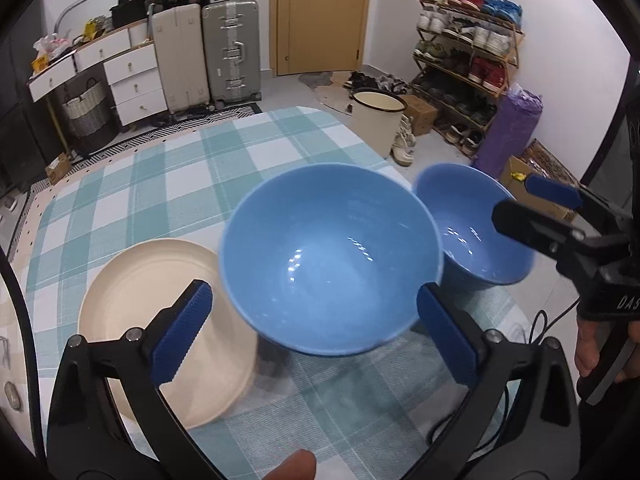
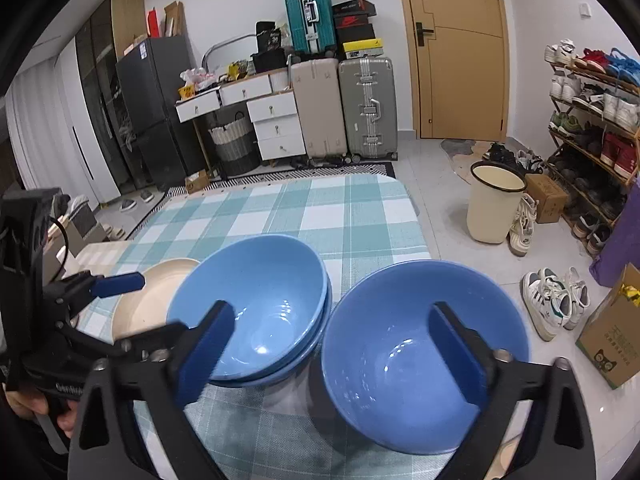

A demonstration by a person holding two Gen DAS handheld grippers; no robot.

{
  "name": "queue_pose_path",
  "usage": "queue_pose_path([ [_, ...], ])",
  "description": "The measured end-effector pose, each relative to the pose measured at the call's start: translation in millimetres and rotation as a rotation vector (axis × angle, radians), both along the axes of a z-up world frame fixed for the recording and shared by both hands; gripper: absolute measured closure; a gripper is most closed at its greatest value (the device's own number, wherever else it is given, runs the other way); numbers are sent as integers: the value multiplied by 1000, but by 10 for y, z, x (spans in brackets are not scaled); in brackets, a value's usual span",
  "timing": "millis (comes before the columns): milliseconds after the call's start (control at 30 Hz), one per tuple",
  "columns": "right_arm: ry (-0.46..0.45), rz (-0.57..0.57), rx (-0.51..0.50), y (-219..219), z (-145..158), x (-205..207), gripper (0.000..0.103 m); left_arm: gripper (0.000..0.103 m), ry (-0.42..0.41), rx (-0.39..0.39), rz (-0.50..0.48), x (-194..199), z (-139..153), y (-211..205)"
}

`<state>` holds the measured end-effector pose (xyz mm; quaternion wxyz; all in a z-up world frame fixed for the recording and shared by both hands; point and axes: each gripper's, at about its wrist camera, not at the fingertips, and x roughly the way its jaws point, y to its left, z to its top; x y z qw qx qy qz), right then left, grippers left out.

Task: Organize plates and bowls
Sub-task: 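Open both tools to release the nested bowl, then withdraw both tools up and away from the nested bowls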

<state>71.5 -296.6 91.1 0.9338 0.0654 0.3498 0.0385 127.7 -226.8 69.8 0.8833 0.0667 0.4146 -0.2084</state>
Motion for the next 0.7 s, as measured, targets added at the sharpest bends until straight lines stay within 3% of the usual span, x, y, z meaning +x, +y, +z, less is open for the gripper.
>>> queue_pose_path([
  [400,-13,-95,-21,-424,188,-406,1,1,103,-110,-81,-361,22,-510],
  [700,5,-217,44,-885,11,-504,1,6,157,-153,-127,-533,-31,-816],
])
